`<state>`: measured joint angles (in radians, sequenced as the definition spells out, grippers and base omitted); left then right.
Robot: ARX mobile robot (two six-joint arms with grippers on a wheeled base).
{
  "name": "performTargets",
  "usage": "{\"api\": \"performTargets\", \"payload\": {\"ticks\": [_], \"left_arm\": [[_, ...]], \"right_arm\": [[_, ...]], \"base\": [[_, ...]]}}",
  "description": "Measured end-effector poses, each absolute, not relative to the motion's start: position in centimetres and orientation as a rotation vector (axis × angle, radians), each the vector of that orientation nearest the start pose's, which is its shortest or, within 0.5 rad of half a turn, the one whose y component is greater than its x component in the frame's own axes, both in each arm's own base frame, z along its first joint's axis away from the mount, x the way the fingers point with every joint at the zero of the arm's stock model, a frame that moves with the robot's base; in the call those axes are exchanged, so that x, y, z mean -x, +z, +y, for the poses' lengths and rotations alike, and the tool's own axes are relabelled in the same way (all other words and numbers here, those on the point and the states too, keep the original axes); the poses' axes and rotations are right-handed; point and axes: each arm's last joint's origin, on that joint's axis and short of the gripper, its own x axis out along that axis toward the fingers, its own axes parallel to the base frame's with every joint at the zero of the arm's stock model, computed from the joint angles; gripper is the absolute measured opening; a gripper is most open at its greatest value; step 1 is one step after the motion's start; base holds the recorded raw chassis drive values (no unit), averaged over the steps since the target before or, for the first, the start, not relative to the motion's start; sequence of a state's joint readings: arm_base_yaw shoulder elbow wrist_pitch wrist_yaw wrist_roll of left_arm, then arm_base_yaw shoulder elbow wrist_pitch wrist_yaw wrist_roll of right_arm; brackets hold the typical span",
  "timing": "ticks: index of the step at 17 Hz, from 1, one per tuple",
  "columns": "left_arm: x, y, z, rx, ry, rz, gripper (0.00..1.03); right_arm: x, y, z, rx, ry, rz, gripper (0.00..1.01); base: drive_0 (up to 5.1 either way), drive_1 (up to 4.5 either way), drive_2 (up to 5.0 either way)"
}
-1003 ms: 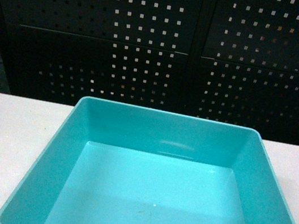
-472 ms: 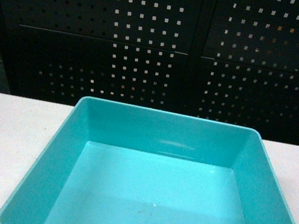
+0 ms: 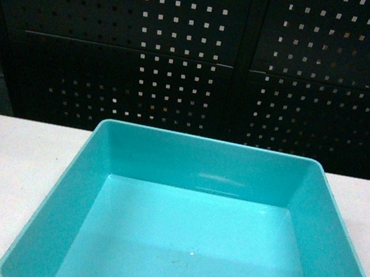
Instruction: Stack blue boxes stably on right
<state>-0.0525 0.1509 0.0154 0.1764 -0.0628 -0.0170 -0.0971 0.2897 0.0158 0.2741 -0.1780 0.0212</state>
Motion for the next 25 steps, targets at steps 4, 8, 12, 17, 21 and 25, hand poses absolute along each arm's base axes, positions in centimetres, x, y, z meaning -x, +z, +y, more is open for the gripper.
{"api": "performTargets", "payload": {"ticks": [4,8,12,17,21,25], "left_arm": [[-13.8,19.6,0.6,0.025,-0.066,-0.023,0.98],[-21.3,23.4,-1.0,0.03,-0.224,0.075,0.98],[-26.2,22.2,-4.5,-0.091,-0.314,0.269,0.98],[-28.6,16.4,-5.6,-0.126,-0.29,0.56,0.98],[-29.3,13.3,-6.7,-0.107,-0.297,0.648,0.98],[-29.7,11.8,-7.3,-0.108,-0.276,0.674,0.98]], "right_arm": [[-15.2,20.7,0.2,-0.014,0.138,-0.053,0.98],[-20.3,22.4,1.6,0.036,0.175,0.029,0.98],[-25.6,22.7,3.6,0.114,0.231,0.188,0.98],[-29.0,18.1,5.7,0.204,0.267,0.426,0.98],[-29.4,14.7,5.5,0.21,0.248,0.504,0.98],[-29.4,11.8,4.9,0.179,0.223,0.577,0.98]], "base": [[0.0,0.0,0.0],[0.0,0.0,0.0],[0.0,0.0,0.0],[0.0,0.0,0.0],[0.0,0.0,0.0],[0.0,0.0,0.0]]}}
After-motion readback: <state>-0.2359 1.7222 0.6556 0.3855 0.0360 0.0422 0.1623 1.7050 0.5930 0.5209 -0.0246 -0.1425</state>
